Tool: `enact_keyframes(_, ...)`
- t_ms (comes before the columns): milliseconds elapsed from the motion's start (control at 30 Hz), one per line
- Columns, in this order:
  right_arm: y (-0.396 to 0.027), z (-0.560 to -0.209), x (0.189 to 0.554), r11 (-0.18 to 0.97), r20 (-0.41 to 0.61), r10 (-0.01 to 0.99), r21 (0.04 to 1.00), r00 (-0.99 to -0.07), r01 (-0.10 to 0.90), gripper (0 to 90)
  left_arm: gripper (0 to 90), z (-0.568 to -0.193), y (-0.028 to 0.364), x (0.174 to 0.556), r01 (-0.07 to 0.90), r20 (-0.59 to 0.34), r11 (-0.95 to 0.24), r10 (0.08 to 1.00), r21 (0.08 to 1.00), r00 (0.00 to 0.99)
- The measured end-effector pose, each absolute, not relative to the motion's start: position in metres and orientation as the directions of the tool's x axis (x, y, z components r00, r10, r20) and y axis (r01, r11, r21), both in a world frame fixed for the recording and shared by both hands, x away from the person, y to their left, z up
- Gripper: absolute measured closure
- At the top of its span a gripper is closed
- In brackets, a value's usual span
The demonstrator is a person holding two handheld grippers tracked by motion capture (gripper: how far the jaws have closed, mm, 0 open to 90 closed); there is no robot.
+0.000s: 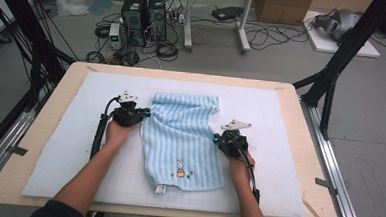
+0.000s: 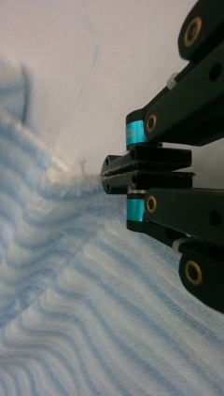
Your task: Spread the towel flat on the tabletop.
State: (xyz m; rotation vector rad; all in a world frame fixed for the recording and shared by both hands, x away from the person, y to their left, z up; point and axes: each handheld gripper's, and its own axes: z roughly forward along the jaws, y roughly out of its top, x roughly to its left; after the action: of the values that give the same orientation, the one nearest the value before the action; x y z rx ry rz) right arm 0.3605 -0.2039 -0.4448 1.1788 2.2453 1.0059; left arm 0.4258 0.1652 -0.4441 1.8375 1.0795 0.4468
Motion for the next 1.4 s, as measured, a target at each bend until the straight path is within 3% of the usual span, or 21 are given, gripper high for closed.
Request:
enact_keyframes(133,-0.218,-0.446,0.363,0.372,-0.056,0.861,0.747,-0.506,0.551,88.9,82.4,-0.446,0.154,0.424,0.471,-0.139,-0.189,0.805,0.861,0.577)
enact_keyframes(233,-0.224,-0.446,0.364,0.378,-0.102,0.878,0.746,-0.468,0.548,88.9,65.5,-0.447,0.146,0.422,0.459,-0.108,-0.216,0.806,0.862,0.582)
enact_keyframes(300,-0.228,-0.447,0.366,0.349,-0.075,0.888,0.751,-0.454,0.561,88.3,59.7,-0.446,0.144,0.421,0.461,-0.108,-0.222,0.802,0.859,0.588)
enact_keyframes(467,-0.229,-0.443,0.36,0.35,-0.073,0.882,0.763,-0.465,0.543,70.7,47.2,-0.442,0.147,0.415,0.486,-0.136,-0.225,0.788,0.844,0.601)
enact_keyframes(600,-0.232,-0.439,0.351,0.334,-0.048,0.873,0.783,-0.485,0.524,62.2,45.7,-0.435,0.151,0.401,0.452,-0.125,-0.216,0.781,0.865,0.612)
enact_keyframes(867,-0.237,-0.433,0.327,0.304,-0.022,0.871,0.809,-0.491,0.503,53.7,42.0,-0.43,0.15,0.367,0.421,-0.109,-0.248,0.742,0.872,0.662)
enact_keyframes(1100,-0.241,-0.437,0.304,0.281,0.01,0.875,0.804,-0.484,0.524,48.0,38.6,-0.442,0.141,0.34,0.446,-0.139,-0.283,0.695,0.849,0.706)
enact_keyframes(1267,-0.24,-0.438,0.296,0.265,0.022,0.884,0.799,-0.468,0.539,37.2,35.1,-0.45,0.132,0.33,0.476,-0.15,-0.347,0.66,0.808,0.736)
enact_keyframes(1333,-0.239,-0.438,0.294,0.264,0.024,0.886,0.795,-0.463,0.546,35.3,36.1,-0.451,0.129,0.327,0.461,-0.118,-0.38,0.655,0.802,0.746)
enact_keyframes(1400,-0.238,-0.439,0.294,0.272,0.018,0.884,0.793,-0.468,0.545,33.7,44.3,-0.451,0.126,0.325,0.44,-0.092,-0.41,0.639,0.799,0.763)
